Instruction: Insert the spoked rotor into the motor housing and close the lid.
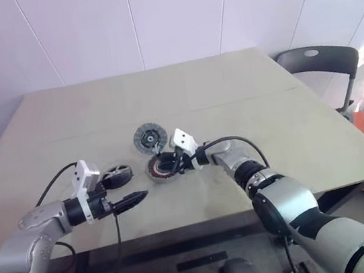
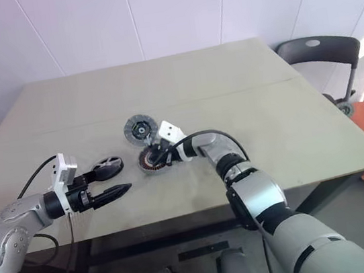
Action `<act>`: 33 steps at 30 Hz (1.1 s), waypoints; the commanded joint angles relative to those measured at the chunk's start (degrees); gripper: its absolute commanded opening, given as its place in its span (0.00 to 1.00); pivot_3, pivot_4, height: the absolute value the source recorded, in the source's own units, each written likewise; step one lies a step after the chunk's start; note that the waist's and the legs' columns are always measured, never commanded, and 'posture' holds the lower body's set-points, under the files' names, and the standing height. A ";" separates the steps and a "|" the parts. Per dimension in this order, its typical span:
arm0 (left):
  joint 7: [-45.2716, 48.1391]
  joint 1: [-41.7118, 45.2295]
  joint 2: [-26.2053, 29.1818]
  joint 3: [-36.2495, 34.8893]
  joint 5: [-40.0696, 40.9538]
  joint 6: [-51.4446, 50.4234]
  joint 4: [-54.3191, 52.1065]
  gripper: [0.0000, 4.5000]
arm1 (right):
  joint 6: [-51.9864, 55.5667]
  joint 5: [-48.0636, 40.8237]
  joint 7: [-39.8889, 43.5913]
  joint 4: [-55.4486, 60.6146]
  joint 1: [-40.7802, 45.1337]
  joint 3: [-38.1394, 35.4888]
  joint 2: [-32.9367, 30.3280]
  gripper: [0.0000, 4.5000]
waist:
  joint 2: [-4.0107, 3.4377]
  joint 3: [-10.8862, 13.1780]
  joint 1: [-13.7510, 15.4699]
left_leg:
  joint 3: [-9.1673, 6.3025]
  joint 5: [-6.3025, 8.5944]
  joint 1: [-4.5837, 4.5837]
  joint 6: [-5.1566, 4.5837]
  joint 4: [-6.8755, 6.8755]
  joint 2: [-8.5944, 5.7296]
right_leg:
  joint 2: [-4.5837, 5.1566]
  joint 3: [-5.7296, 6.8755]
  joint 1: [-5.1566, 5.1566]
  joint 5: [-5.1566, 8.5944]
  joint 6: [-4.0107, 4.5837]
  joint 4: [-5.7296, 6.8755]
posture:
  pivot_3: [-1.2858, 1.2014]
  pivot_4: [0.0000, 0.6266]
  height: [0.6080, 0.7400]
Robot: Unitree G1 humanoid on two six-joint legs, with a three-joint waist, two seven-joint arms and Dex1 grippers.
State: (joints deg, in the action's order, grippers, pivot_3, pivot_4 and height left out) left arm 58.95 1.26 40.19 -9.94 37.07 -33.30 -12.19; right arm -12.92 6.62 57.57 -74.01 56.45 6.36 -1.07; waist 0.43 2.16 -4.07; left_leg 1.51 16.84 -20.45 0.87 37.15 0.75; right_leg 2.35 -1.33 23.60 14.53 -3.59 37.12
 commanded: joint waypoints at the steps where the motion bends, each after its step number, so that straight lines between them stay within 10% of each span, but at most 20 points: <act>1: 0.29 1.11 0.42 -1.35 1.11 0.23 -0.56 1.00 | -0.74 0.36 0.67 0.47 0.69 0.17 -0.40 0.16 | 0.00 0.00 0.00 | 0.00 0.00 0.00 0.00 0.00 0.00 | 0.00 0.00 0.00 0.00 0.00 0.00 | 0.52 0.00 1.00; 25: -0.79 0.15 -0.49 -1.40 1.26 0.39 -1.34 1.00 | -1.18 0.97 0.89 0.46 -0.15 0.09 -0.08 0.16 | 0.01 -0.01 -0.01 | 0.00 0.00 0.06 -0.01 0.02 -0.01 | -0.02 0.01 -0.06 0.00 -0.01 0.00 | 0.52 0.00 1.00; 30: -0.81 0.12 -0.47 -1.42 1.33 0.50 -1.25 1.00 | -1.27 1.61 -0.49 0.46 -0.35 0.50 -0.09 0.51 | 0.02 -0.01 0.01 | 0.00 0.00 0.07 -0.01 0.02 0.00 | -0.02 0.01 -0.08 0.00 -0.01 0.01 | 0.52 0.00 1.00; 33: -0.76 0.11 -0.46 -1.41 1.35 0.49 -1.17 1.00 | -1.40 1.70 0.06 0.52 -0.49 0.73 -0.18 0.51 | 0.02 -0.01 -0.01 | 0.00 0.00 0.08 -0.01 0.02 -0.01 | -0.02 0.01 -0.09 0.00 -0.01 0.00 | 0.52 0.00 1.00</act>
State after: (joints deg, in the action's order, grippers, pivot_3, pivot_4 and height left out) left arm 58.37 0.78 39.75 -9.94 37.37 -33.29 -11.97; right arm -14.18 7.80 57.50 -73.99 56.12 6.52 -1.12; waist 0.45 2.14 -4.08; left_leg 1.51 16.83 -20.36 0.87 37.18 0.75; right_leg 2.33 -1.32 23.51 14.53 -3.60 37.12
